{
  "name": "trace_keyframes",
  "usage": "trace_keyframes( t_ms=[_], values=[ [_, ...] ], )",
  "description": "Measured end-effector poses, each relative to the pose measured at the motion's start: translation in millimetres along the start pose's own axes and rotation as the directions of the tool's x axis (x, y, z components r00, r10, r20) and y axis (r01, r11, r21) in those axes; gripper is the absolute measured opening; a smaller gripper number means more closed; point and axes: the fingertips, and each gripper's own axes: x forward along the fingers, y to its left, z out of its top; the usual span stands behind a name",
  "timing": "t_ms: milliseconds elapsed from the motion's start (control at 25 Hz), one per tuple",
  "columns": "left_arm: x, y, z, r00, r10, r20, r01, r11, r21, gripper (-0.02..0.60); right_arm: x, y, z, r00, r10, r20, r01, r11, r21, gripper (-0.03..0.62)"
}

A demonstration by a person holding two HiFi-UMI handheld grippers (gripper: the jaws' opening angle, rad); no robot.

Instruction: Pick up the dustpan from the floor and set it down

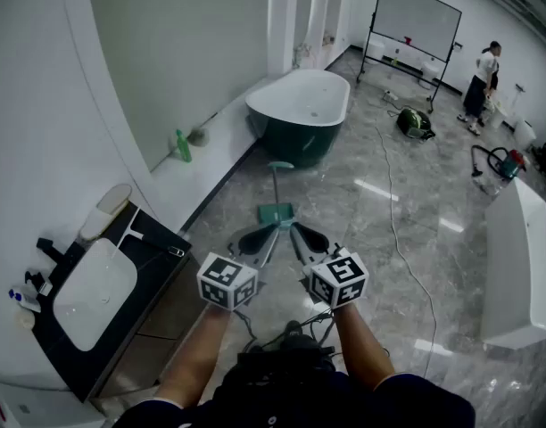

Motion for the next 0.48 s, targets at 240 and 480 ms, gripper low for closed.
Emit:
trace_keyframes(
  t_ms=[240,480],
  values=[
    [1.5,-0.8,1.2,1.0,-0.007,0.003,0.007,1.0,0.0,0.014,2.0,-0.3,-0.5,1.0,-0.002,-0.009,0.002,1.0,-0.011,0.006],
    [-1.0,5.1,2.3,1.0,-0.009,0.006,0.009,1.0,-0.005,0.014,7.8,2.4,0.0,1.0,-0.007,-0.016,0.006,1.0,-0.015,0.006]
  ],
)
